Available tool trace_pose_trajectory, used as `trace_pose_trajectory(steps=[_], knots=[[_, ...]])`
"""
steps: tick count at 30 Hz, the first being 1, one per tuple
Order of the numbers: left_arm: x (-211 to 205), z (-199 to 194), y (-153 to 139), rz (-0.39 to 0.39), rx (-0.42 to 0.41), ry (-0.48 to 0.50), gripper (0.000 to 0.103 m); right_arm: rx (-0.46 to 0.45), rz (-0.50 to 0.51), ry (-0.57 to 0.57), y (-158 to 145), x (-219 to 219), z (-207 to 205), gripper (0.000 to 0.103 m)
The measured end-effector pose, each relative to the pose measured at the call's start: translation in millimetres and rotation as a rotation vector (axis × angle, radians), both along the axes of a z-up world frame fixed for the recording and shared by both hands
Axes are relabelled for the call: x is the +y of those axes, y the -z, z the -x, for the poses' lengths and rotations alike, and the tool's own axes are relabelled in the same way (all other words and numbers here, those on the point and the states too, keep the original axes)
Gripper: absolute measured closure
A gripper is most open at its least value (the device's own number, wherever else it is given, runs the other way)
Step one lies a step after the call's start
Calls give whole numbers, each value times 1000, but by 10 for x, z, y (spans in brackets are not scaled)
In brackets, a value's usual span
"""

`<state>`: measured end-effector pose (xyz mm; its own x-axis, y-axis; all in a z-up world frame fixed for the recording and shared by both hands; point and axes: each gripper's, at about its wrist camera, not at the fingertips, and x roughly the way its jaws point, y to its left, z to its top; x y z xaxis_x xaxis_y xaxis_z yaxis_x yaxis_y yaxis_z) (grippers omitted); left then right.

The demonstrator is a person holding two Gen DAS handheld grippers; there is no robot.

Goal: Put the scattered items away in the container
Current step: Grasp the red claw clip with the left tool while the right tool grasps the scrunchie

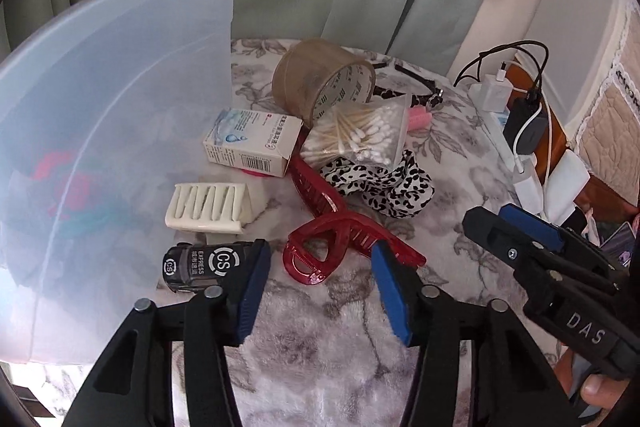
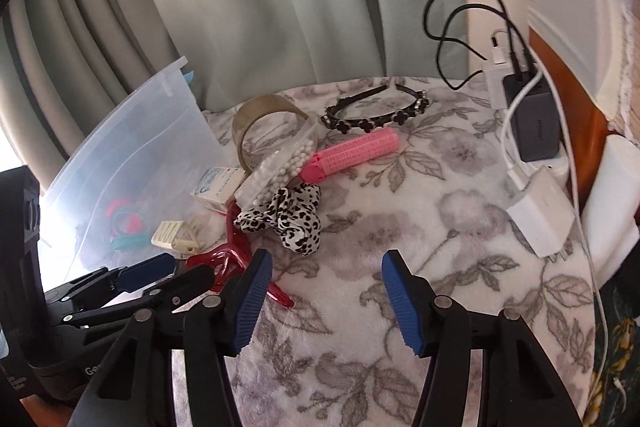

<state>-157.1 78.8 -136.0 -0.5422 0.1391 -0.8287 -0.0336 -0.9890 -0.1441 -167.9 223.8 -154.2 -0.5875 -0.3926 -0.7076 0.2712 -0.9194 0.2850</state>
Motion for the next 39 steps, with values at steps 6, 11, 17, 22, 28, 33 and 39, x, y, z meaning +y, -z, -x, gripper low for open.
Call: trace_pose_trajectory(steps=[6, 11, 17, 22, 28, 33, 39], knots=[[-83, 81, 117, -53, -64, -34, 73, -19, -7, -68, 136, -184, 202, 42], [-107, 124, 139, -96, -78, -46, 76, -64, 24, -56, 284, -247, 365, 45], [-238, 148, 131, -192, -105, -82, 76, -89, 38, -46, 382, -274, 420, 63], [-221, 152, 116, -204, -108, -119, 76, -89, 56, -43, 401, -231, 386, 70], [-242, 191, 123, -214, -102, -182, 76, -75, 61, -37, 391, -213, 355, 76], [-212, 180, 81, -219, -85, -216, 76, -76, 75, -25, 389, -144, 348, 77], [-252, 196, 129, -249, -93, -308, 76, -72, 84, -25, 393, -132, 340, 77]])
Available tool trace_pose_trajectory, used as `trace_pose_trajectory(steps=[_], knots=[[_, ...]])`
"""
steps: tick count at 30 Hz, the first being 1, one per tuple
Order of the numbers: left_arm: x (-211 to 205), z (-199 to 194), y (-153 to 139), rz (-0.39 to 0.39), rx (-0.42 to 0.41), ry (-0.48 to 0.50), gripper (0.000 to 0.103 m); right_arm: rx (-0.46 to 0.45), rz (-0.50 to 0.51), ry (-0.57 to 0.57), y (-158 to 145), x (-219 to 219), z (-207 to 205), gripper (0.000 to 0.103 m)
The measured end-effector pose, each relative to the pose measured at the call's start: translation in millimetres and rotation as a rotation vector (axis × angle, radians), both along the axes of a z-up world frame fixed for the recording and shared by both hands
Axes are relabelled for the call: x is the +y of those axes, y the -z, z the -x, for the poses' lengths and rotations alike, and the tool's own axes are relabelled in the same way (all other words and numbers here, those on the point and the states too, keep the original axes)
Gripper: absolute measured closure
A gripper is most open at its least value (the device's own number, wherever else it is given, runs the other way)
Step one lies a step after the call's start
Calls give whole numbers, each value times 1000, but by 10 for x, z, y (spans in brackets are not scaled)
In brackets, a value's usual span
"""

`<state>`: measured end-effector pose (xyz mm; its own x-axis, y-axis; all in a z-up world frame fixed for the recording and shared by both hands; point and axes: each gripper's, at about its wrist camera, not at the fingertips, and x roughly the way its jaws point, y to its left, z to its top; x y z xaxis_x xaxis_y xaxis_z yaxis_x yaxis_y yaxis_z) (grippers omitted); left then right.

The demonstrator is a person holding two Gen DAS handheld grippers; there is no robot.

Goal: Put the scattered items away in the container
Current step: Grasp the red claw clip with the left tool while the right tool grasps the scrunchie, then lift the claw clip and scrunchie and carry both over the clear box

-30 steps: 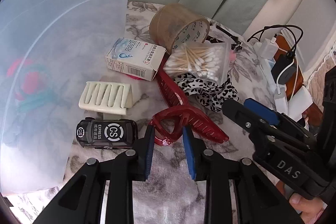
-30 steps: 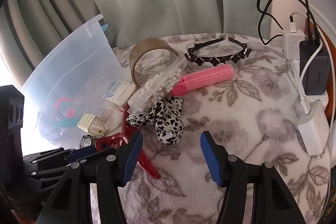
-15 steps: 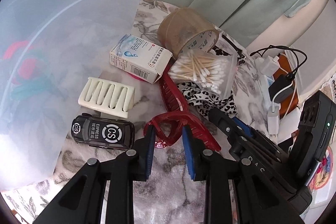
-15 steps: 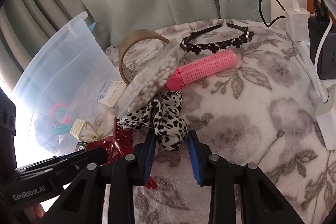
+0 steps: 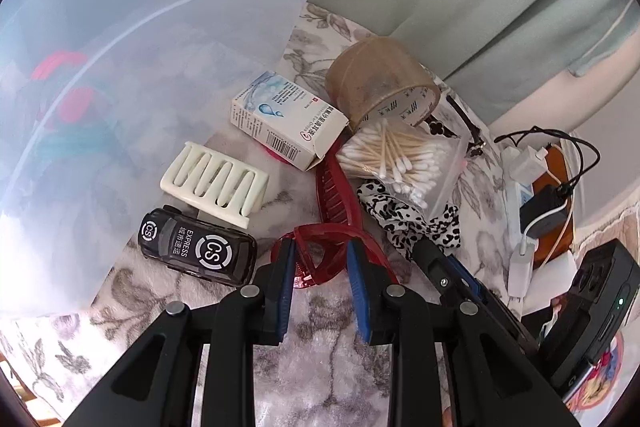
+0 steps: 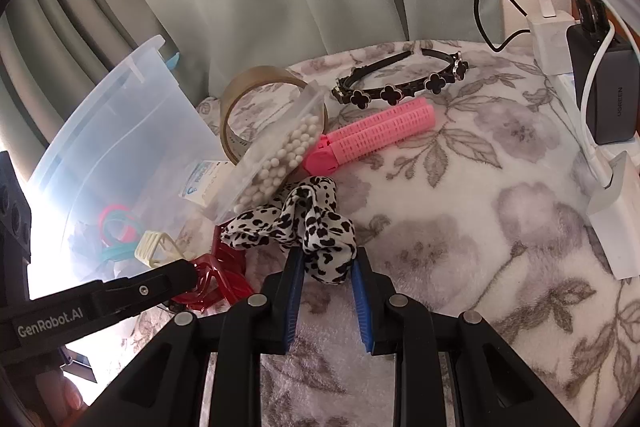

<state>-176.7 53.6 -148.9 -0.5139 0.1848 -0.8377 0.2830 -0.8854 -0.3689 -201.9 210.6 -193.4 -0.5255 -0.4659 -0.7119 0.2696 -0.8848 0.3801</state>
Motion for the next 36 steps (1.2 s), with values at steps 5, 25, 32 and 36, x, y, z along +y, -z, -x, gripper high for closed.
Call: trace_pose_trajectory(steps=[5, 25, 32, 36], knots=[[-35, 8, 23, 20, -8, -45, 76, -1, 12, 4, 18, 22, 9, 77], [53, -52, -96, 145, 18, 8, 97, 49, 65, 69, -223, 172, -166, 94], [50, -220, -200, 130, 23, 43, 98, 91, 95, 124, -493, 313, -390, 94], [80, -304, -311, 116, 46, 63, 98, 121, 119, 154, -673, 381, -538, 94]])
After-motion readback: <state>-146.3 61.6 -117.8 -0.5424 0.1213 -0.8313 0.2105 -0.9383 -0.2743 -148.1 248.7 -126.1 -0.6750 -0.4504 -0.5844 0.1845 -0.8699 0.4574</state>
